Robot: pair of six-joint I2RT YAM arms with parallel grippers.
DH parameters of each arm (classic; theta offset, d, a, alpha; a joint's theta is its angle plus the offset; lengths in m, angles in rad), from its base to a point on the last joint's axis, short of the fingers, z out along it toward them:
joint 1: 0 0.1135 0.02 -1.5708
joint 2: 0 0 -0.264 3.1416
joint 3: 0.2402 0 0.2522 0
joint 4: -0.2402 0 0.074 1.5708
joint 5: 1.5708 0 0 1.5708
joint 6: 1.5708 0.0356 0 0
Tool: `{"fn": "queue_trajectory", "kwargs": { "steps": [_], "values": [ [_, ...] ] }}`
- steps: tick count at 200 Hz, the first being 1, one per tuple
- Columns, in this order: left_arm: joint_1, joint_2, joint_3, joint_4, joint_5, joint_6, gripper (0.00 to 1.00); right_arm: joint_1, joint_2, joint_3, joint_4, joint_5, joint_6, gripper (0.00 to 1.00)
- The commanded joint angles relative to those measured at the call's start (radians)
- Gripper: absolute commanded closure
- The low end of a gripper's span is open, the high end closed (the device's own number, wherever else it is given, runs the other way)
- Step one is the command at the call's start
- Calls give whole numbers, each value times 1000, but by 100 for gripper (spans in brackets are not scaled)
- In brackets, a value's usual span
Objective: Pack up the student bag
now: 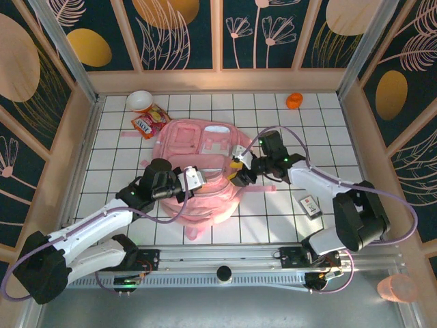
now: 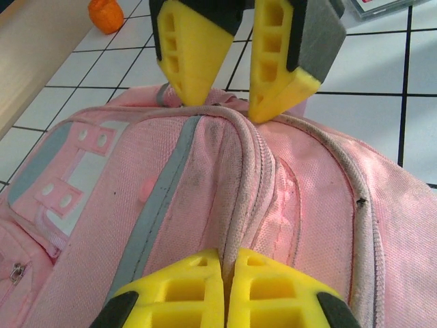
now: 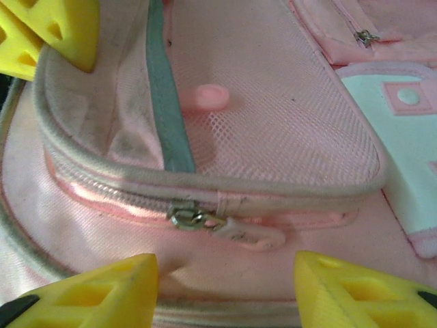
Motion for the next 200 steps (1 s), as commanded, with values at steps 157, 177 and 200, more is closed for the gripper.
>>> {"fn": "queue_trajectory", "kwargs": {
  "steps": [157,177,200],
  "values": [
    [8,12,44,147,29,-55,100,31,1,37,-69,-160,4,73],
    [9,10,50,140,28,-52,100,31,16,46,-61,-169,23,80],
    [10,10,52,143,19,-63,100,1,23,54,-71,-174,38,89]
  ]
}}
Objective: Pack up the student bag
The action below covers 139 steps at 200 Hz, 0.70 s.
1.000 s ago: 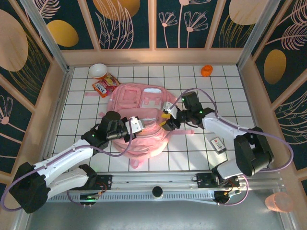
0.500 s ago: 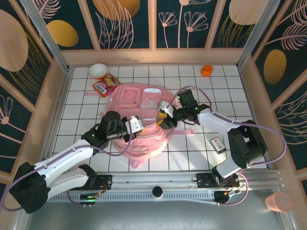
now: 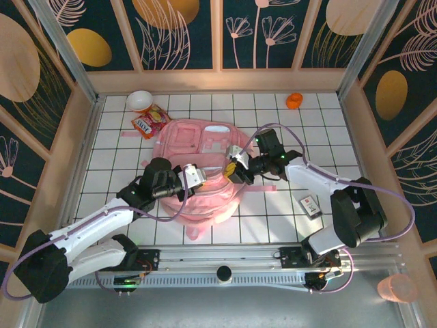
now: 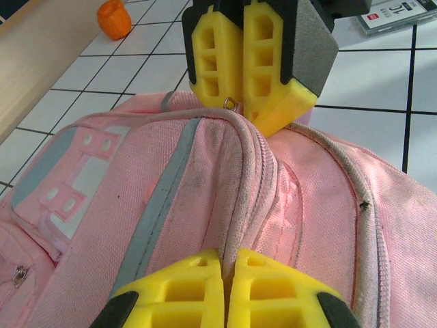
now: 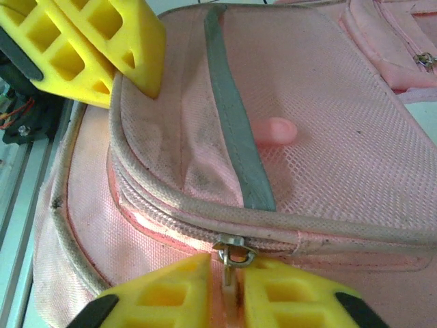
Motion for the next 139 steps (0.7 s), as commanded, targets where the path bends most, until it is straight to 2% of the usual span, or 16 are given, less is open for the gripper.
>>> {"fn": "queue_trajectory", "kwargs": {
  "steps": [1,23,59,96,139],
  "values": [
    [4,-2,51,104,15,-26,100,-17,4,4,4,-68,32,89],
    [4,7,53,113,-26,-47,100,-33,-6,5,-17,-81,41,100],
    [3,55,110,103,-111,-90,100,-33,-40,9,-46,-68,91,100],
    [-1,145,178,159,-158,-198,100,11,-88,16,-63,-56,203,100],
    [-52,268,271,185,-276,-231,100,39,-167,-4,-58,-38,399,100]
  ]
}}
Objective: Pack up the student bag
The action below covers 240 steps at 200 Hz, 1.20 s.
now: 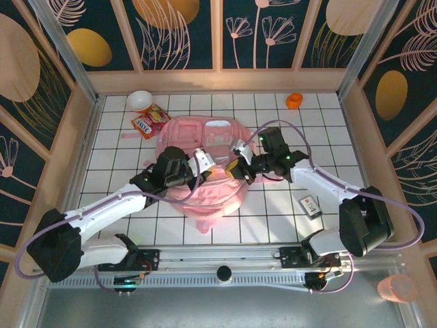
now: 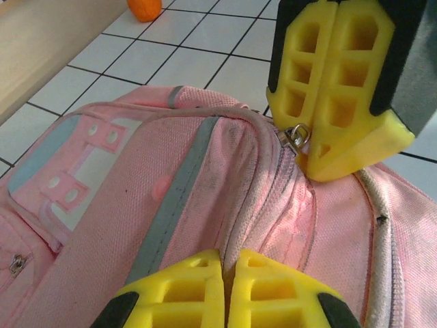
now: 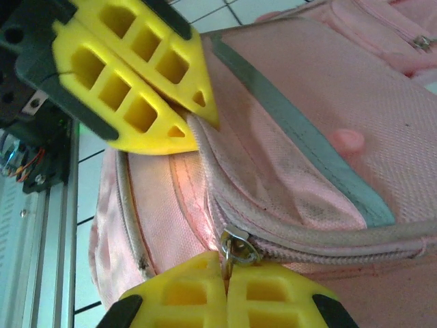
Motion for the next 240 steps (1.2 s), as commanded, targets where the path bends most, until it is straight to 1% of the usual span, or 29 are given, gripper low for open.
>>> {"fn": "queue_trajectory", "kwargs": {
  "steps": [1,23,35,44,57,70,75,80,89,101,108,123,145,160,170,189,209,240],
  "values": [
    [-16,63,98,173,-152,-76,100,42,-78,-5,-36,-91,148,100],
    [-57,136,149,228,-150,-165,100,45,-103,-17,-30,-41,251,100],
    [-77,173,181,254,-150,-221,100,44,-118,-27,-32,22,310,100],
    [-83,198,206,269,-144,-276,91,38,-126,-34,-38,48,337,100],
    [-82,215,225,288,-145,-366,73,24,-133,-39,-54,88,379,100],
    [-83,208,229,286,-162,-446,62,16,-125,-29,-80,104,429,100],
    [-83,200,227,277,-173,-479,58,16,-122,-22,-93,113,449,100],
    [-83,190,226,262,-188,-513,55,-20,-111,-9,-112,130,482,100],
    [-81,170,226,221,-225,-588,49,-34,-94,11,-143,157,525,100],
    [-79,140,226,132,-287,-696,42,-51,-64,51,-198,202,598,100],
    [-75,122,226,74,-319,-759,39,-53,-50,67,-221,213,620,100],
    [-51,80,216,-47,-364,-898,38,-45,-37,82,-226,227,656,100],
    [23,12,163,-148,-342,-1092,42,-38,-42,84,-210,236,689,100],
    [76,-29,116,-189,-317,-1188,44,-38,-35,101,-226,255,697,100],
    [96,-49,94,-213,-317,-1224,45,-42,-26,117,-247,271,694,100],
    [114,-65,51,-218,-295,-1282,46,-57,2,154,-283,287,681,100],
    [117,-59,20,-198,-244,-1334,47,-107,52,215,-340,296,638,100],
    [117,-45,-44,-67,-144,-1407,49,-202,144,336,-418,305,559,100]
  ]
}}
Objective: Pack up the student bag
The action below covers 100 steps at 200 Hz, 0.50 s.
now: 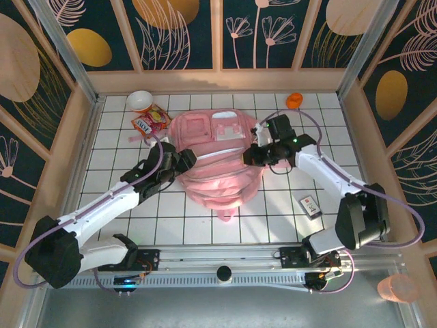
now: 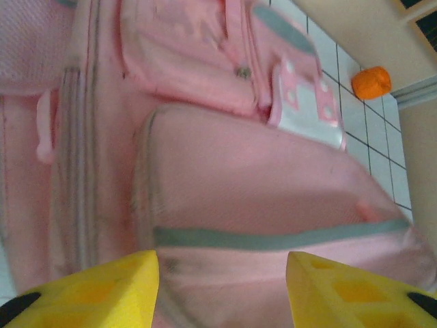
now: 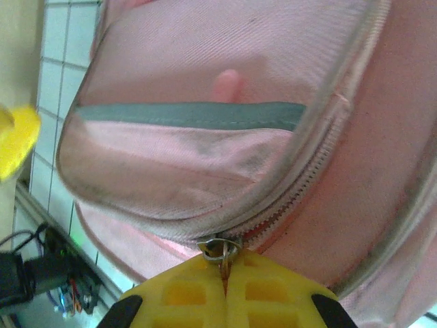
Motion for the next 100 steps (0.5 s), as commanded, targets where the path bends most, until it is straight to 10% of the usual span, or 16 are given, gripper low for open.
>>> {"fn": "queue_trajectory", "kwargs": {
  "steps": [1,100],
  "values": [
    [4,13,-40,94,100,-115,49,-75,65,113,-63,60,-72,100],
    [5,134,-126,376,159,-319,57,-5,112,165,-105,111,-113,100]
  ]
}}
